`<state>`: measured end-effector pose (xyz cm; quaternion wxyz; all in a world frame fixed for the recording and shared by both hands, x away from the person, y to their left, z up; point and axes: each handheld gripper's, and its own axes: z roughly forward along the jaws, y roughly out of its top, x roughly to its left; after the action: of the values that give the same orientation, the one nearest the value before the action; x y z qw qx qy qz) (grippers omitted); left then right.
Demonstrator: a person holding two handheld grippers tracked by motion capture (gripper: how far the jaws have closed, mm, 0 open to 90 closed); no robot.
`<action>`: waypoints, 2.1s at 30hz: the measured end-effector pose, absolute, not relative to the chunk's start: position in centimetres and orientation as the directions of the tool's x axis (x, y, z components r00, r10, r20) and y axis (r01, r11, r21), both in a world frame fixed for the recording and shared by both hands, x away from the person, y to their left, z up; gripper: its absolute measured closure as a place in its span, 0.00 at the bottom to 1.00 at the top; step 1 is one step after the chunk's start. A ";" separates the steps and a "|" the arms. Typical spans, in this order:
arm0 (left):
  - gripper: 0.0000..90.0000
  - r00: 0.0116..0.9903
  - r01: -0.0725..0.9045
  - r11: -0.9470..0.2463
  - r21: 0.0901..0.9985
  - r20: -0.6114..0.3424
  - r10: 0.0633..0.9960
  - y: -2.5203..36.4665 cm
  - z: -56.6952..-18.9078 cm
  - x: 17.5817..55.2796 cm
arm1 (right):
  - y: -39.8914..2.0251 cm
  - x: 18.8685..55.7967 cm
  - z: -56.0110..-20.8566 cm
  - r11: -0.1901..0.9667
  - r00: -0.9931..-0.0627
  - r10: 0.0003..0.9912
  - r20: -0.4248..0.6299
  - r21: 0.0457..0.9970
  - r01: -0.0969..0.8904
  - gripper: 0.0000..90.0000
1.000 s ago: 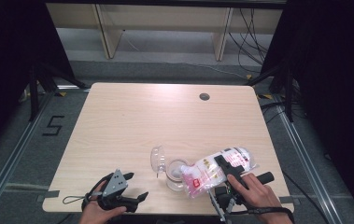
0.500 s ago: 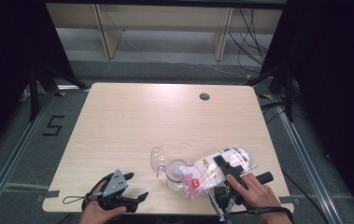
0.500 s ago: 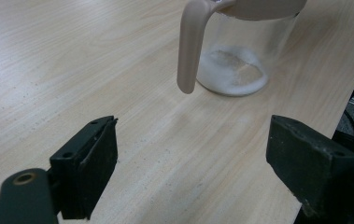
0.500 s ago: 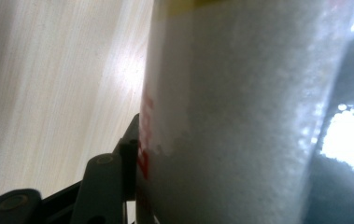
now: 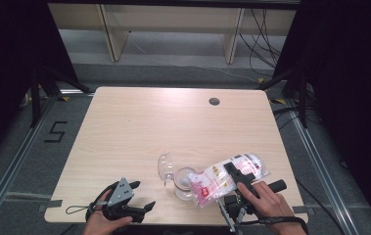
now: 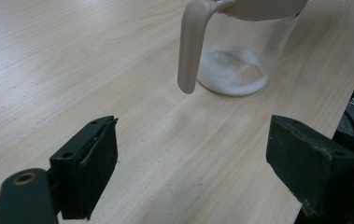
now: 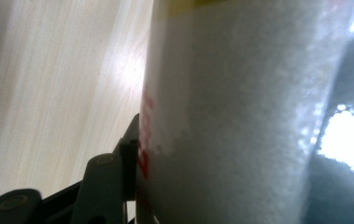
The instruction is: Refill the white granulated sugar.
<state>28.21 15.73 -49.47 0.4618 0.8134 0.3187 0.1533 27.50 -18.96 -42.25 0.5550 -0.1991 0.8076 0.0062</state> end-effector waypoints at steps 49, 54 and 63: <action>0.18 0.747 0.373 -0.374 0.849 -0.035 0.663 15.9 -49.4 28.2 | -18.7 27.4 -42.1 0.911 -0.293 -0.362 -0.885 -0.270 -0.311 0.57; 0.18 0.744 0.374 -0.365 0.853 -0.041 0.667 15.8 -49.4 28.2 | -18.7 27.6 -42.0 0.895 -0.264 -0.390 -0.882 -0.297 -0.332 0.57; 0.18 0.743 0.375 -0.365 0.852 -0.041 0.668 15.8 -49.4 28.2 | -18.8 27.5 -41.9 0.910 -0.286 -0.350 -0.892 -0.252 -0.330 0.57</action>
<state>28.20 15.83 -49.39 0.4629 0.8108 0.3215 0.1581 27.54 -18.85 -41.90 0.5586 -0.2121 0.8018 -0.0092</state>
